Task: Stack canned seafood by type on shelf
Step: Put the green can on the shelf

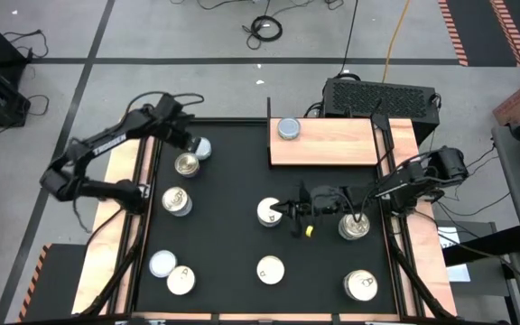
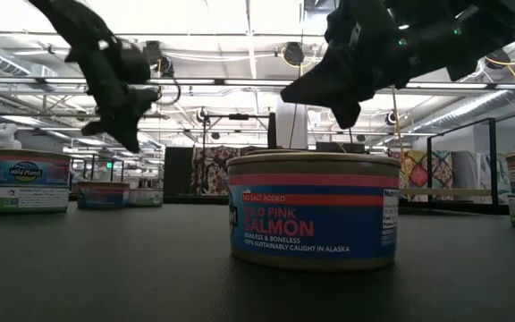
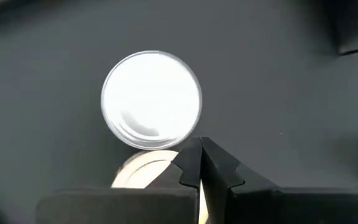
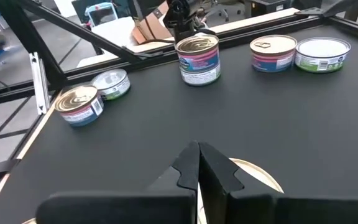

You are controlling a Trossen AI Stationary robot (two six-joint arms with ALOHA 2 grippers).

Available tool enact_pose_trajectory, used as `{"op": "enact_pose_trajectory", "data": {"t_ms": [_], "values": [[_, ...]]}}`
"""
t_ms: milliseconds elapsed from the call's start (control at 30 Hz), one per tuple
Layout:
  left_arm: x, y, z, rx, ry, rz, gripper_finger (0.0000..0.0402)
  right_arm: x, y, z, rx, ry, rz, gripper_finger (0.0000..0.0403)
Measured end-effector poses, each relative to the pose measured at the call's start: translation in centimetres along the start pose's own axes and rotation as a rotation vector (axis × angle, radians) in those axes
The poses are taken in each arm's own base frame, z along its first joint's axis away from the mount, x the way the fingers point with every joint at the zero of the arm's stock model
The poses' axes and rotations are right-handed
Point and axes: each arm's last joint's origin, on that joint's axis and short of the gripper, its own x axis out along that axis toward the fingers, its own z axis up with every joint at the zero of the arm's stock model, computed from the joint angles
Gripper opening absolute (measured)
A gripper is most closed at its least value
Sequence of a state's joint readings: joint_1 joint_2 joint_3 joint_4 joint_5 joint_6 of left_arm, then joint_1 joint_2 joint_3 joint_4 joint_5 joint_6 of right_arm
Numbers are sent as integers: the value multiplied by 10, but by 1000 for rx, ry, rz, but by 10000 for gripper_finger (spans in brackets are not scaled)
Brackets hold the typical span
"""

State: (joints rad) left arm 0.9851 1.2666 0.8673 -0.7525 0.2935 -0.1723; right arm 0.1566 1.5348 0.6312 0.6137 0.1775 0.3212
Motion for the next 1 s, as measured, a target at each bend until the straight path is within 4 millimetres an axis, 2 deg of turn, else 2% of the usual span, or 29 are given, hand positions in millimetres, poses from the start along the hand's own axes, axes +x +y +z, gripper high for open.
{"op": "enact_pose_trajectory", "data": {"t_ms": [167, 300, 400, 533, 800, 1000], "values": [[10, 26, 21, -60, 25, 23, 7, 0, 2, 5, -18, -24, 9, 0], [10, 33, 33, -59, 17, 31, 26, 5, 6, 20, -81, -43, 10, 0], [18, 37, 33, -57, 46, 63, 51, 10, 9, 34, -140, -13, 19, 0], [30, 43, 31, -40, 119, 116, 90, 14, 14, 47, -207, 109, 34, 0], [45, 49, 32, -42, 160, 124, 153, 14, 19, 45, -261, 155, 48, 0], [59, 57, 32, -46, 204, 136, 173, 12, 17, 39, -257, 219, 33, 0]]}}
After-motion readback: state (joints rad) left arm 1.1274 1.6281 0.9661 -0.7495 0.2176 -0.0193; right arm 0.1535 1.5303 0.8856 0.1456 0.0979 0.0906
